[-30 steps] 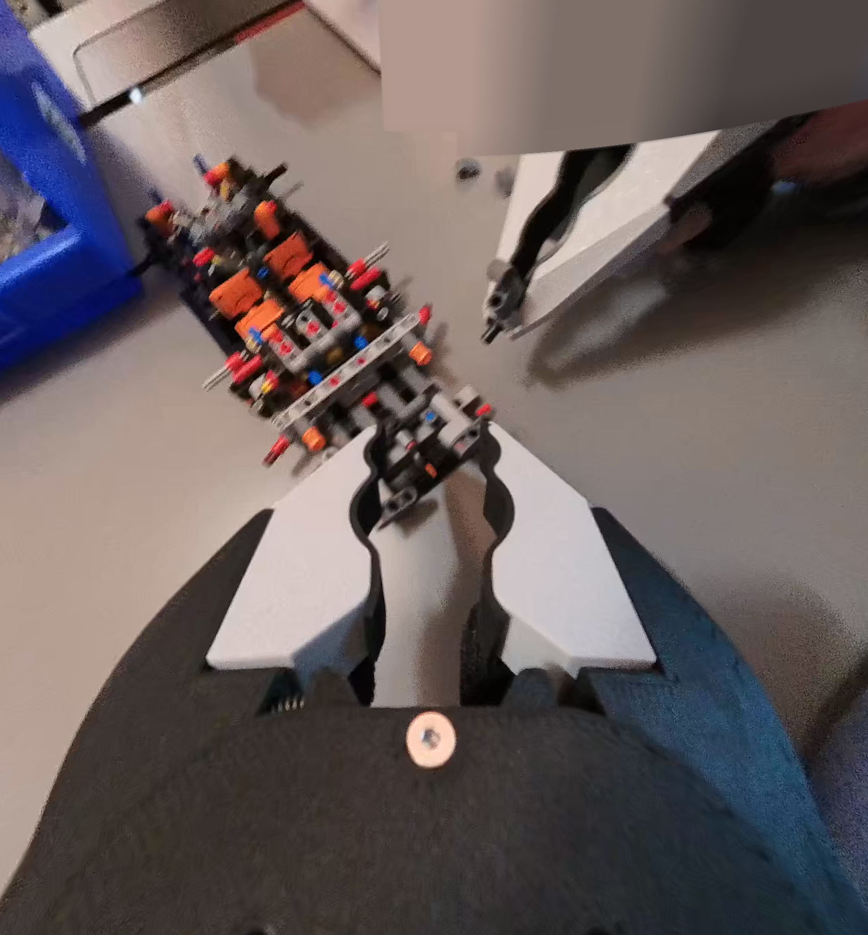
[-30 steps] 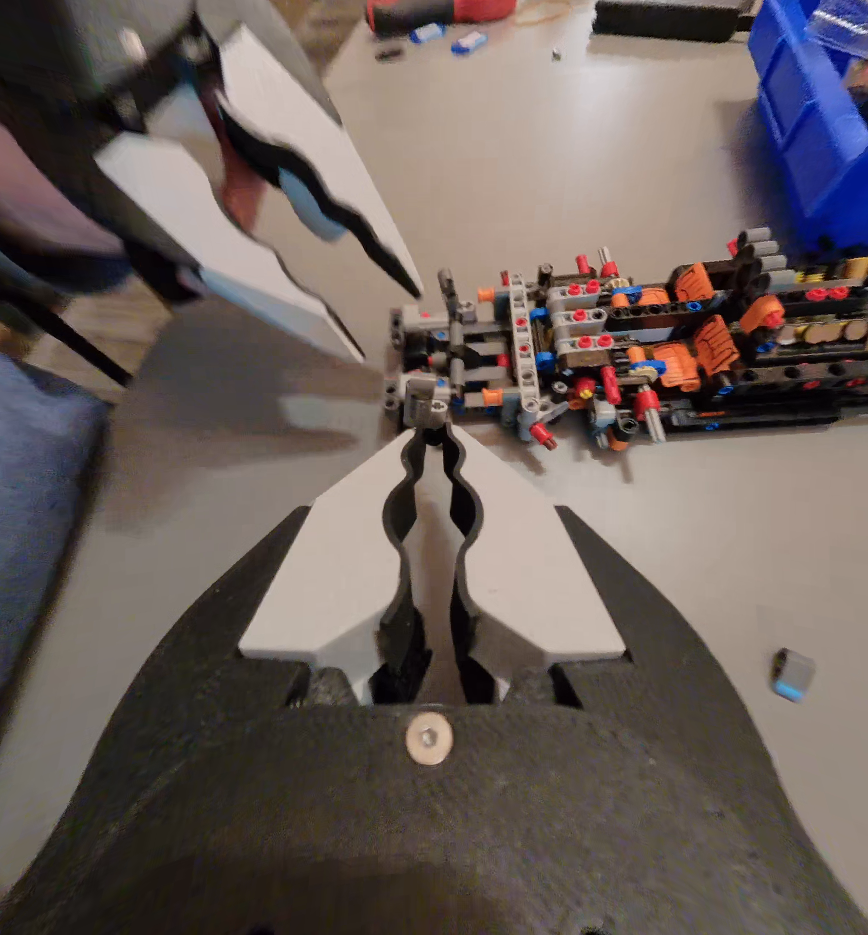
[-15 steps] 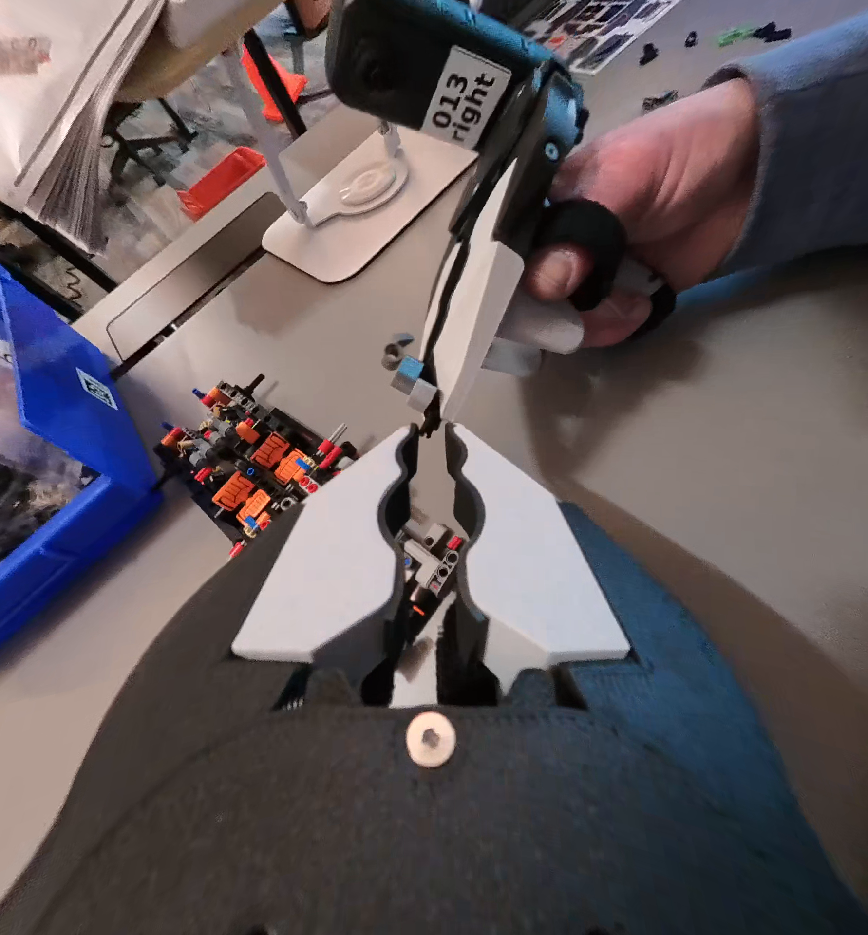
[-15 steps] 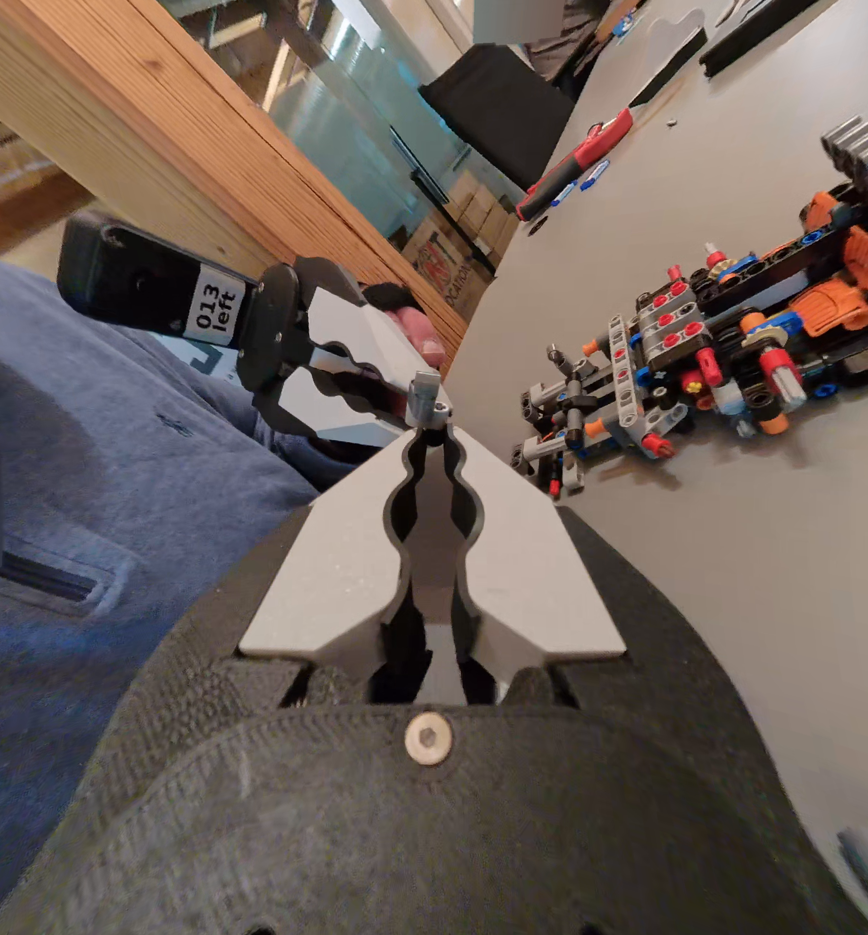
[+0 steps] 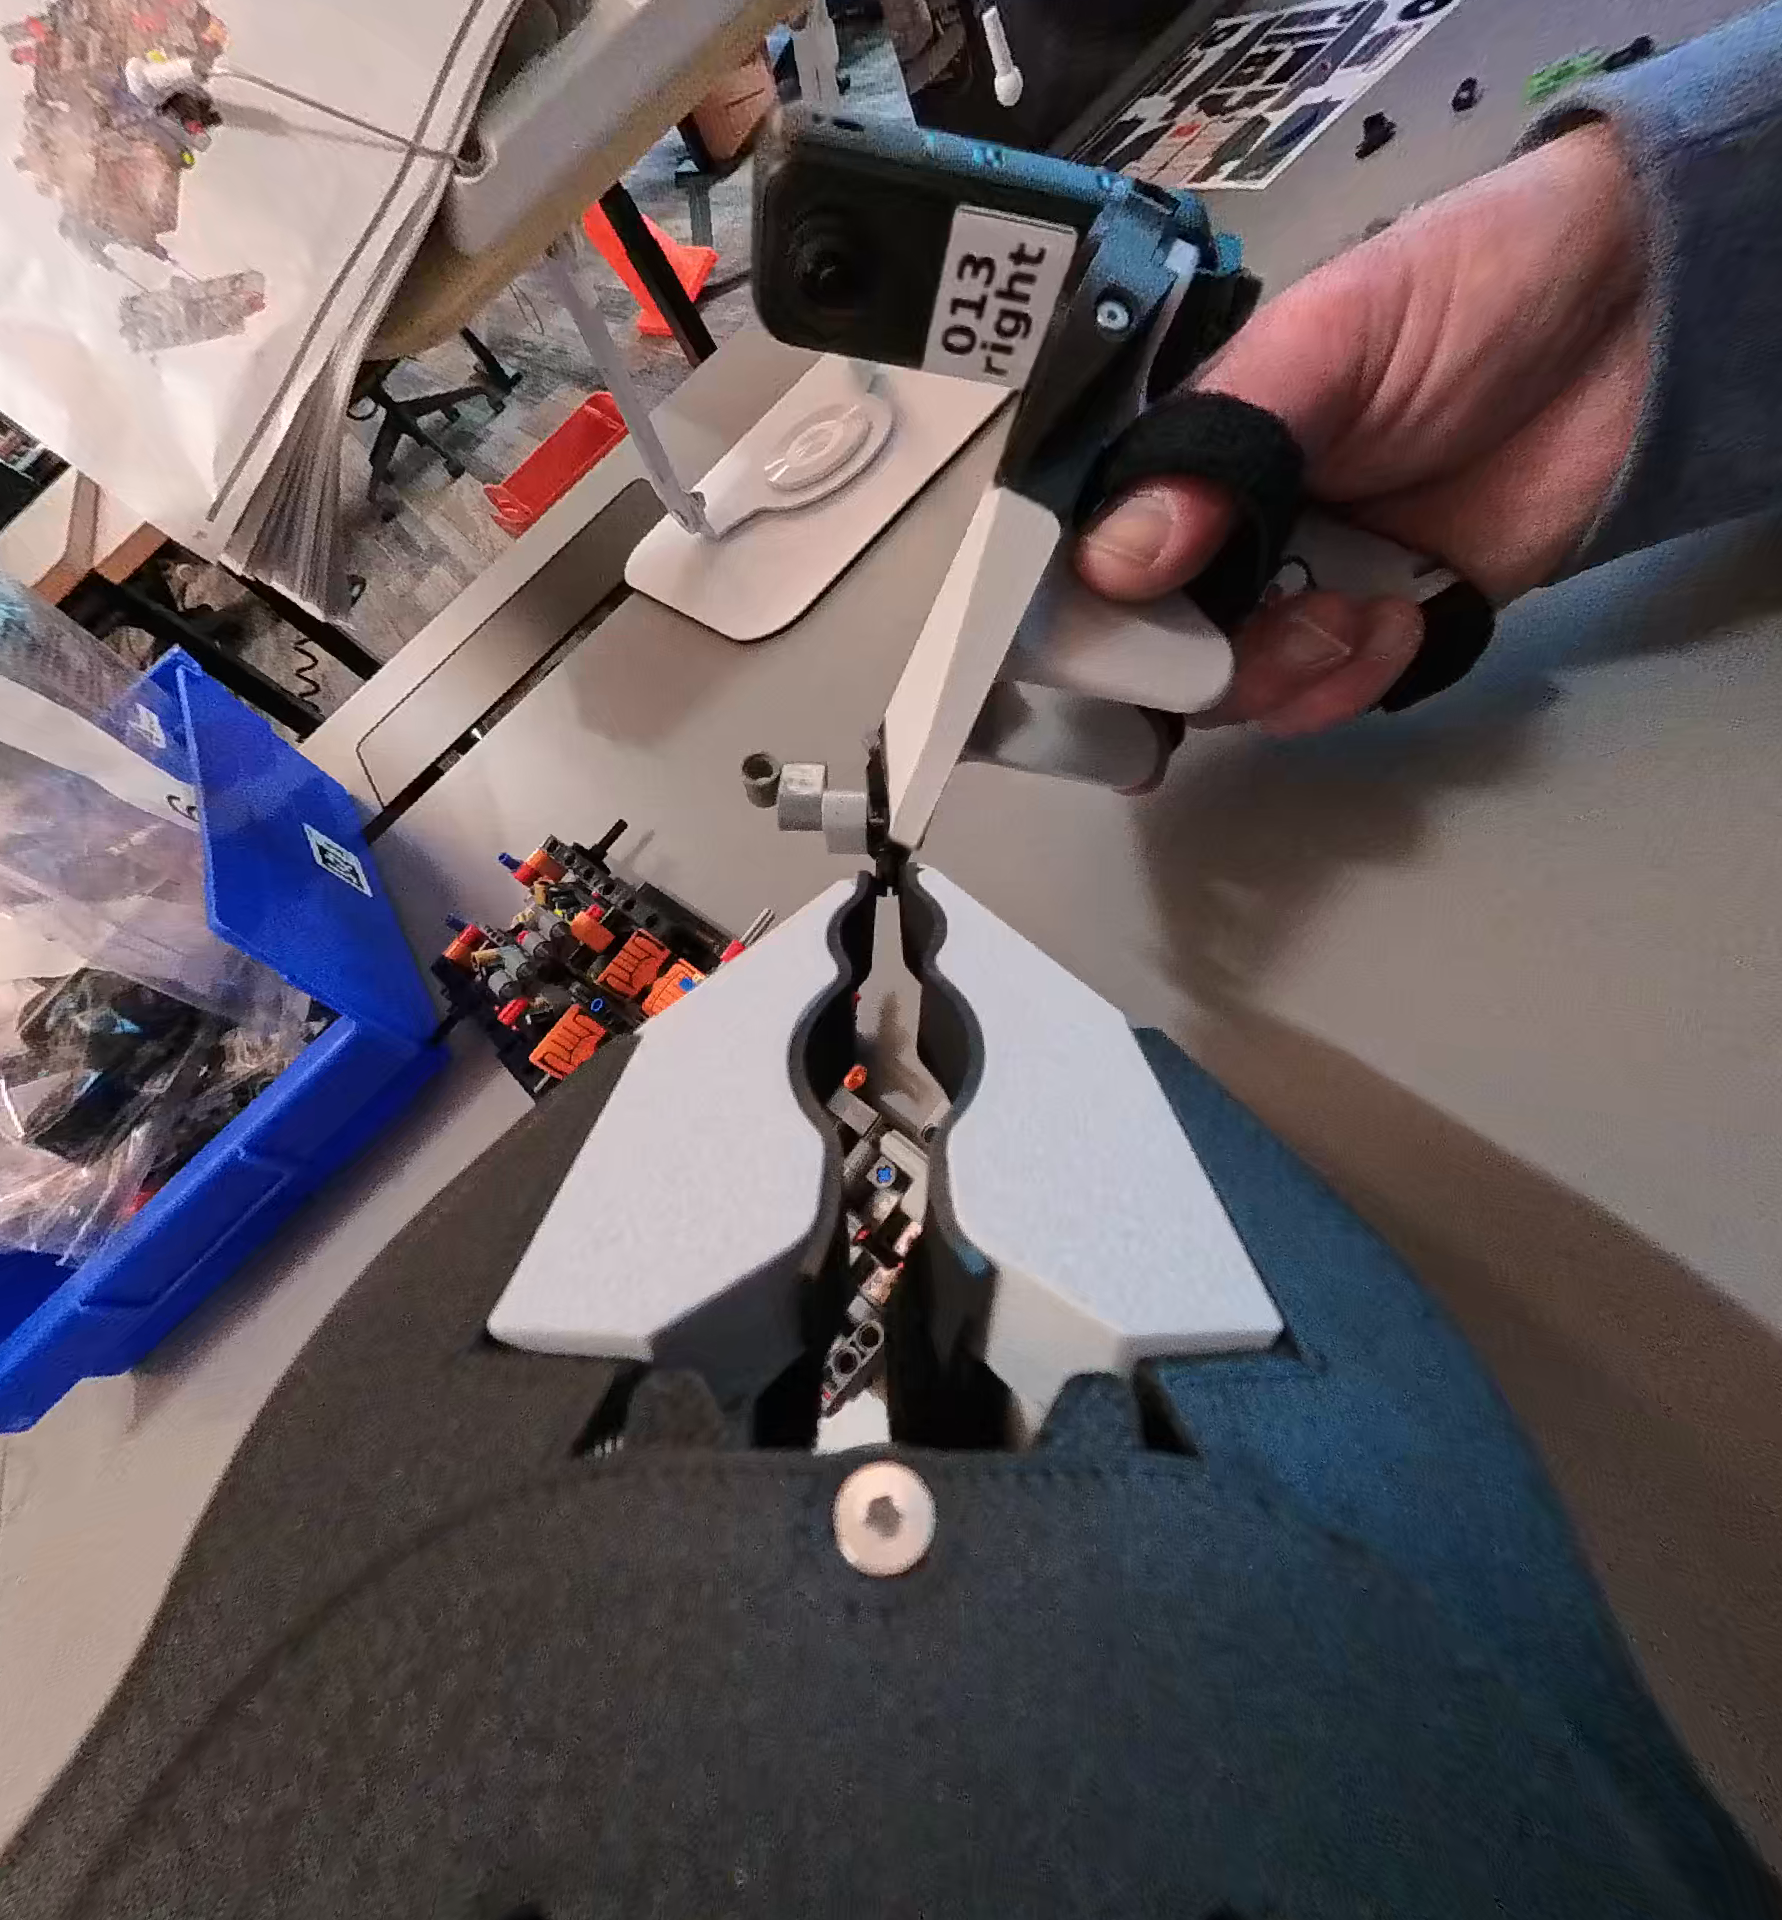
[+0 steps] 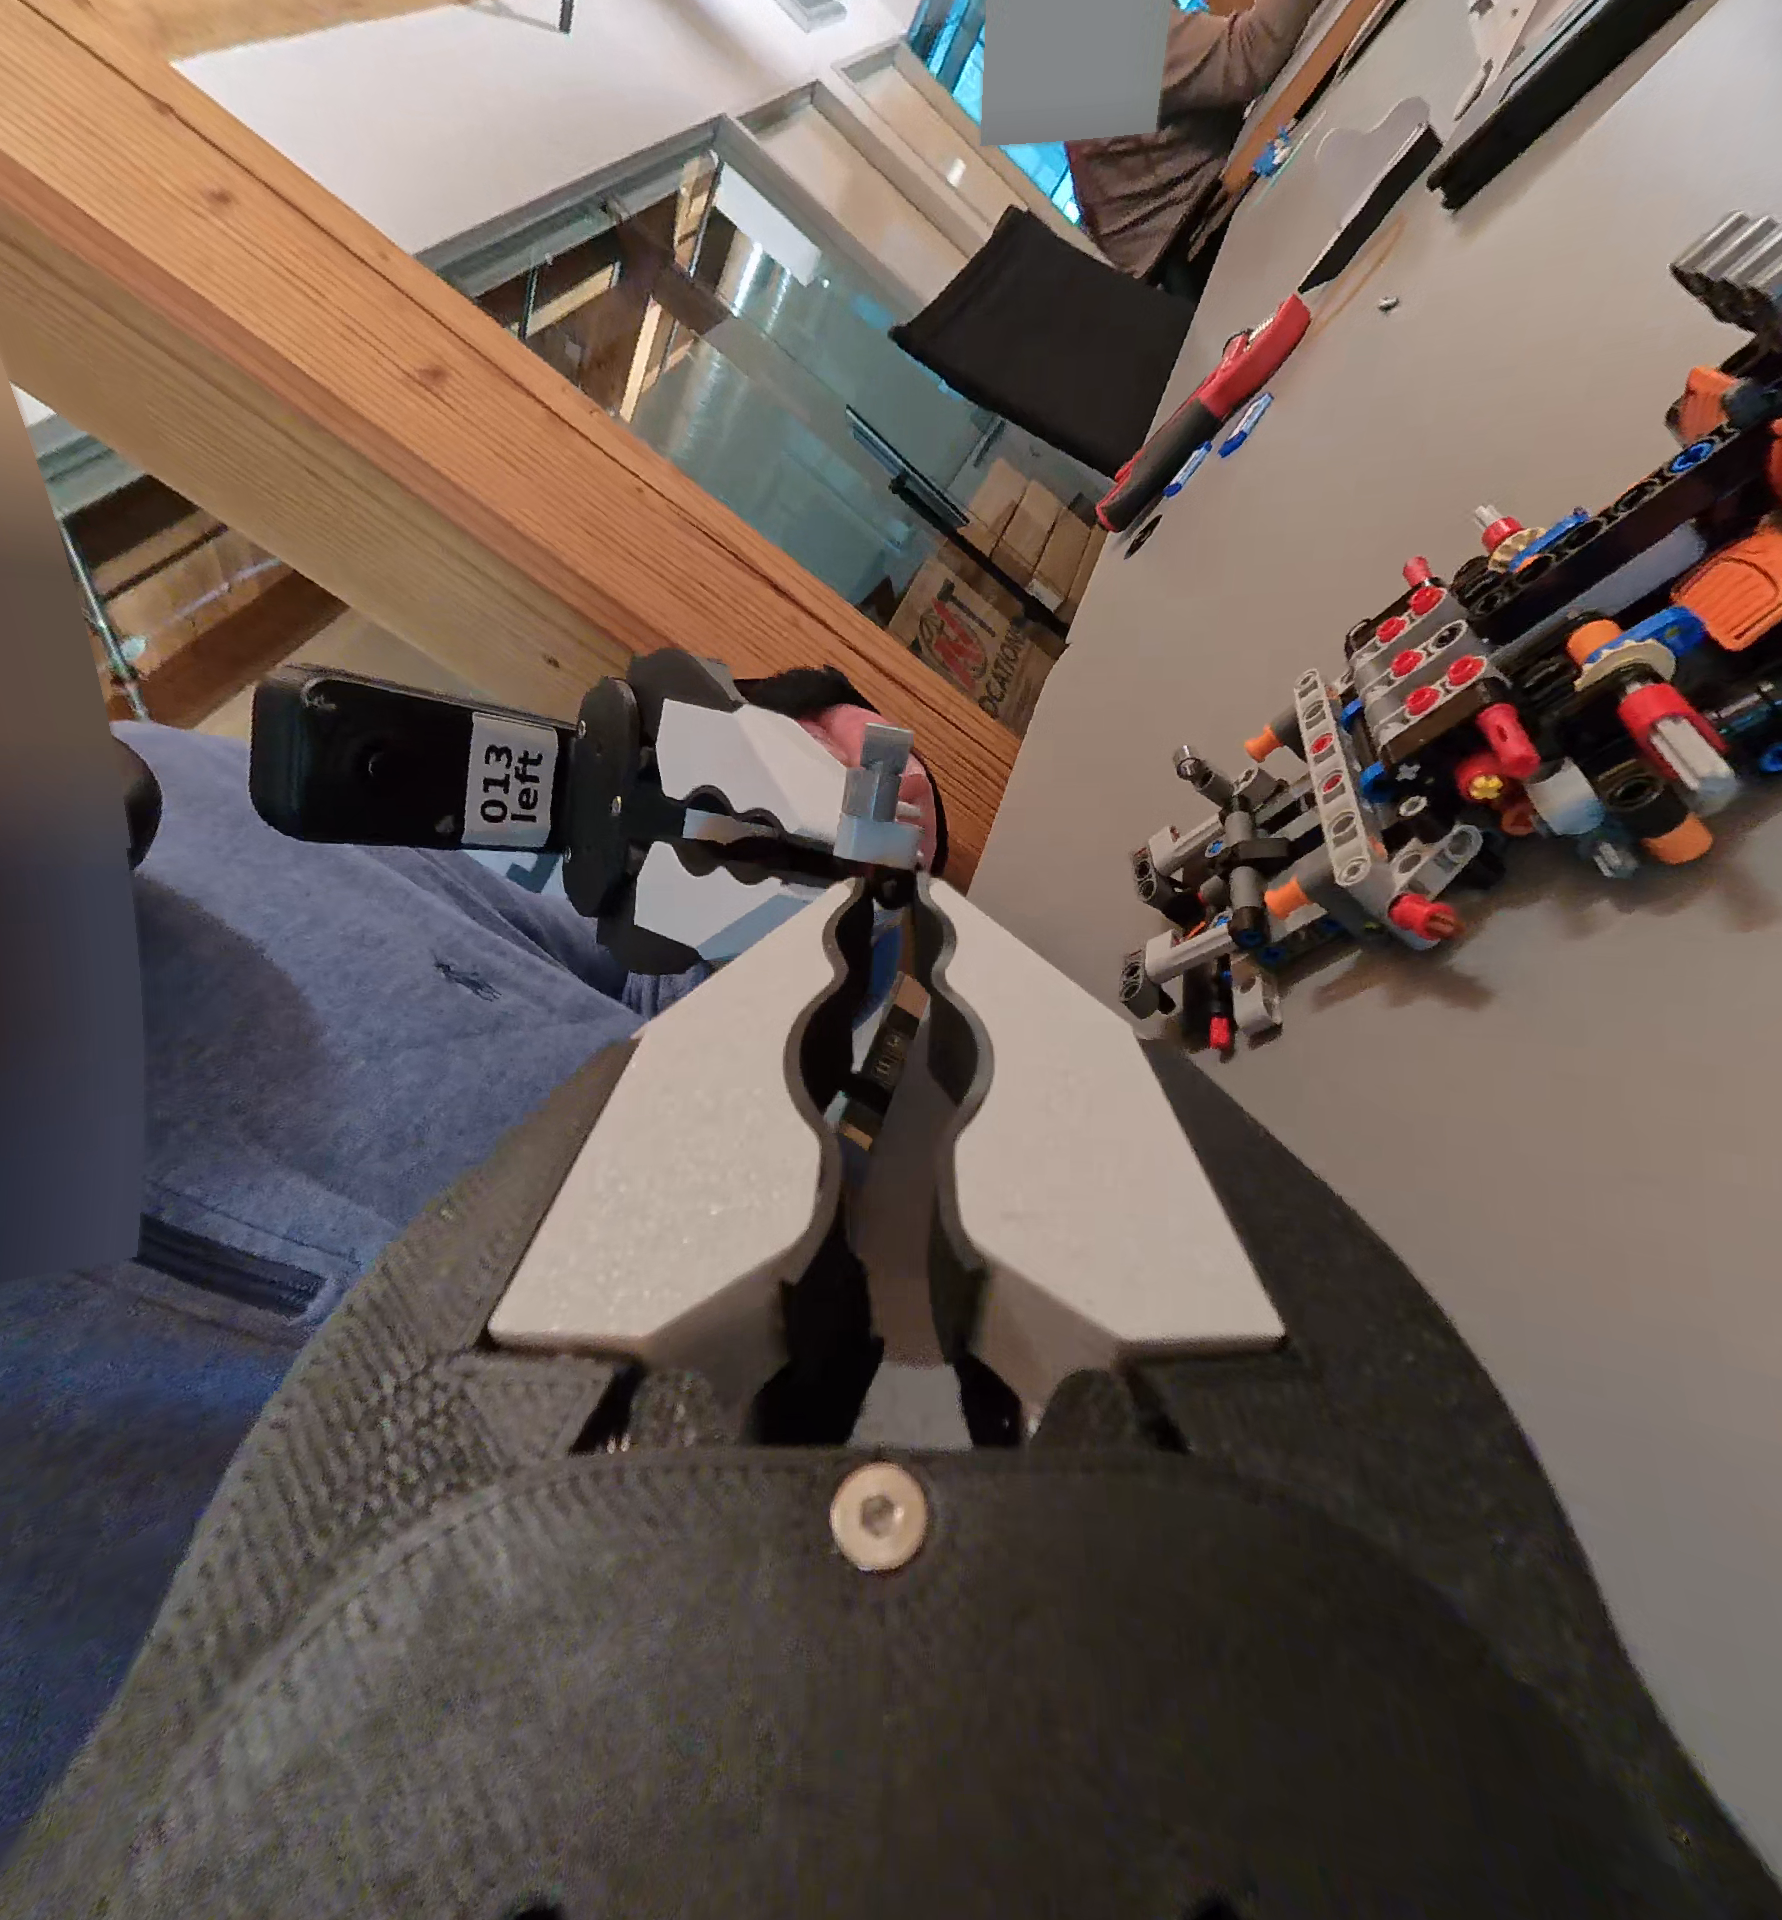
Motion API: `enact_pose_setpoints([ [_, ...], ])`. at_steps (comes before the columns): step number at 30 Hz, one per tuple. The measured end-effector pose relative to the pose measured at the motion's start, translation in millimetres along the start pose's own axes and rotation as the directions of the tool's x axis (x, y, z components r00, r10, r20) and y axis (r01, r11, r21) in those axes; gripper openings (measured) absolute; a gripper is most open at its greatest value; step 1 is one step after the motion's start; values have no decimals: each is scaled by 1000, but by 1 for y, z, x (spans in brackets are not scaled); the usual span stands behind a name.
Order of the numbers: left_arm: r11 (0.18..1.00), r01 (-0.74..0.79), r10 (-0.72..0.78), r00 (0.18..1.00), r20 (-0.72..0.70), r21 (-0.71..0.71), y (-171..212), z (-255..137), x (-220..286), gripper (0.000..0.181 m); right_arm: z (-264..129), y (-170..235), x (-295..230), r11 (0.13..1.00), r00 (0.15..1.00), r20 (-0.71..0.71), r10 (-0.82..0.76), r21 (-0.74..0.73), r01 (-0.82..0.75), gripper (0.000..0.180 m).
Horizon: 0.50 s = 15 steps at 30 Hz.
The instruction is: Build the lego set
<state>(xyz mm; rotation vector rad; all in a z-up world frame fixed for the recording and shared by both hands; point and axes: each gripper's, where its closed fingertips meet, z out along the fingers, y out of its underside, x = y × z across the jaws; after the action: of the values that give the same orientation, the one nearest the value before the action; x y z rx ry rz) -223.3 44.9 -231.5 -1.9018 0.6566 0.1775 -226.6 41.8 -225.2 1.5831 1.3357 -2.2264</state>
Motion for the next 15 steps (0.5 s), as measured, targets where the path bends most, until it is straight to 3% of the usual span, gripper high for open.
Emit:
enact_pose_setpoints([
  [15, 999, -37, 37, 999, 4, -19, 4, 1, 5, 3, -2, 4, 1, 1000, 999, -28, 16, 12, -16, 5],
])
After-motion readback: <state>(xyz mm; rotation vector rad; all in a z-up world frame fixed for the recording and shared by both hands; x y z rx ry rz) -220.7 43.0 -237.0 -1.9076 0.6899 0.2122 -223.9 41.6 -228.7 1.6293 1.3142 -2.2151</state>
